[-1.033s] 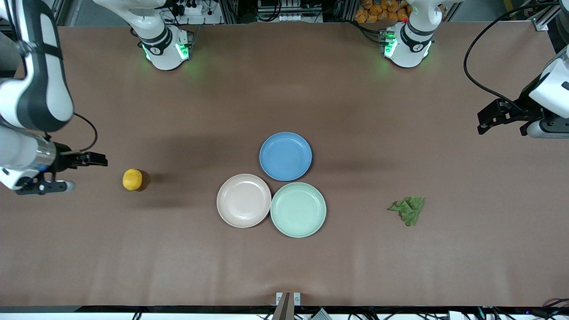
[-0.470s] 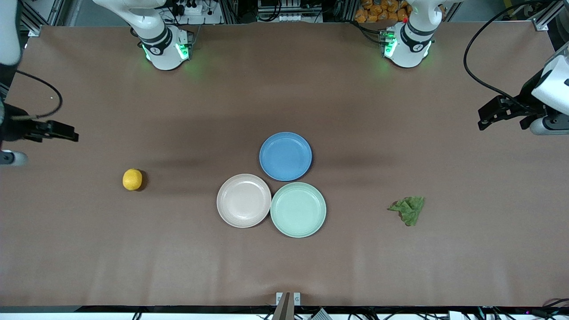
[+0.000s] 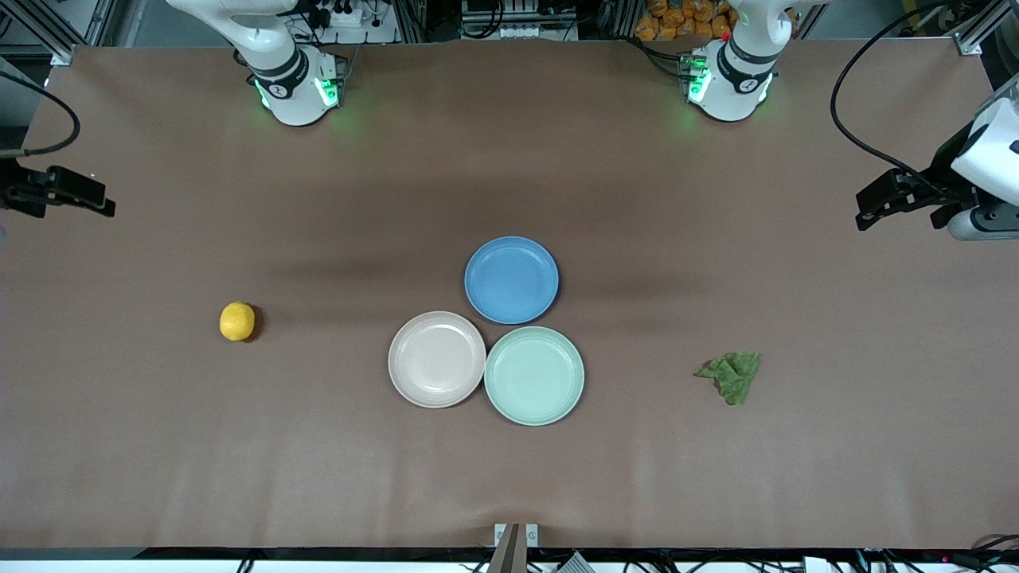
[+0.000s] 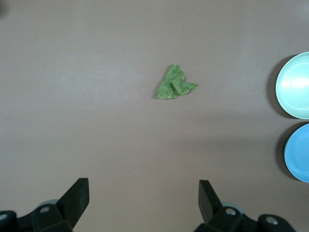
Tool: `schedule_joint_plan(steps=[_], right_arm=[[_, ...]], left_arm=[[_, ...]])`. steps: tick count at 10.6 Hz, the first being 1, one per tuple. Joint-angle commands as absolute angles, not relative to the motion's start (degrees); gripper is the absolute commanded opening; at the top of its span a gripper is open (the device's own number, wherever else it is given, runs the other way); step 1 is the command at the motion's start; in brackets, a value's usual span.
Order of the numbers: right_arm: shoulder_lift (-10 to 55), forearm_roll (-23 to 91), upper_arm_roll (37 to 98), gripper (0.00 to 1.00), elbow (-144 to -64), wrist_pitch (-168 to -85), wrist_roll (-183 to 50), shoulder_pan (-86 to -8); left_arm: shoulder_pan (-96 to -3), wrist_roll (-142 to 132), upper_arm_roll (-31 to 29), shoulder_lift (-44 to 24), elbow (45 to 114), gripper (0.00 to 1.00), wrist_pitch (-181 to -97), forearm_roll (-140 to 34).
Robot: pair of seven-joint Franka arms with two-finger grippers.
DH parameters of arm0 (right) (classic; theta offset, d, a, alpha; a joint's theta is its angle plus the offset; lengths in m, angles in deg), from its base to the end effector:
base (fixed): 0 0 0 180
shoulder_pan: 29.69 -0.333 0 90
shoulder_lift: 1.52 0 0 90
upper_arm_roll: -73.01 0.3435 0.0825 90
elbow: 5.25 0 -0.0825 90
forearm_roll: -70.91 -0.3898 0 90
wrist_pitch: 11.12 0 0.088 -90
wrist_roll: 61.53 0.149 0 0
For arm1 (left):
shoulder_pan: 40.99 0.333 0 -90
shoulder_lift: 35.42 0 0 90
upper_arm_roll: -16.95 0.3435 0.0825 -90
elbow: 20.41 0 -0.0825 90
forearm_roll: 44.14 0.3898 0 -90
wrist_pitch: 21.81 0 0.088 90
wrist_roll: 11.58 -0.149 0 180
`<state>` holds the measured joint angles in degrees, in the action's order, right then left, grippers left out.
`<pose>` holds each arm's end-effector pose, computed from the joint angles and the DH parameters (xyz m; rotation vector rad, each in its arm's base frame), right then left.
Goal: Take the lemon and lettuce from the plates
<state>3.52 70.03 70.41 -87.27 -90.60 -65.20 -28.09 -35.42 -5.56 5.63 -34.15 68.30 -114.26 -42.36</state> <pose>0.5637 -0.0377 0.6111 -3.1146 0.0117 0.2045 0.5718 -0.0518 0.6124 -3.1187 -0.0066 -0.0718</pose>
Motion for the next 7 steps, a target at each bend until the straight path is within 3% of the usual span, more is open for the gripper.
schedule_joint_plan(steps=[1, 7], right_arm=[[-0.36, 70.73, 70.63, 1.00, -90.92, -88.99, -59.97, -29.51], [-0.64, 70.73, 70.81, 1.00, -91.20, -91.10, -61.17, -29.78]], left_arm=[[-35.10, -4.46, 5.35, -34.63, 68.18, 1.00, -113.39, -43.08], [-34.92, -5.07, 5.52, -34.37, 68.10, 1.00, -113.39, -43.08]])
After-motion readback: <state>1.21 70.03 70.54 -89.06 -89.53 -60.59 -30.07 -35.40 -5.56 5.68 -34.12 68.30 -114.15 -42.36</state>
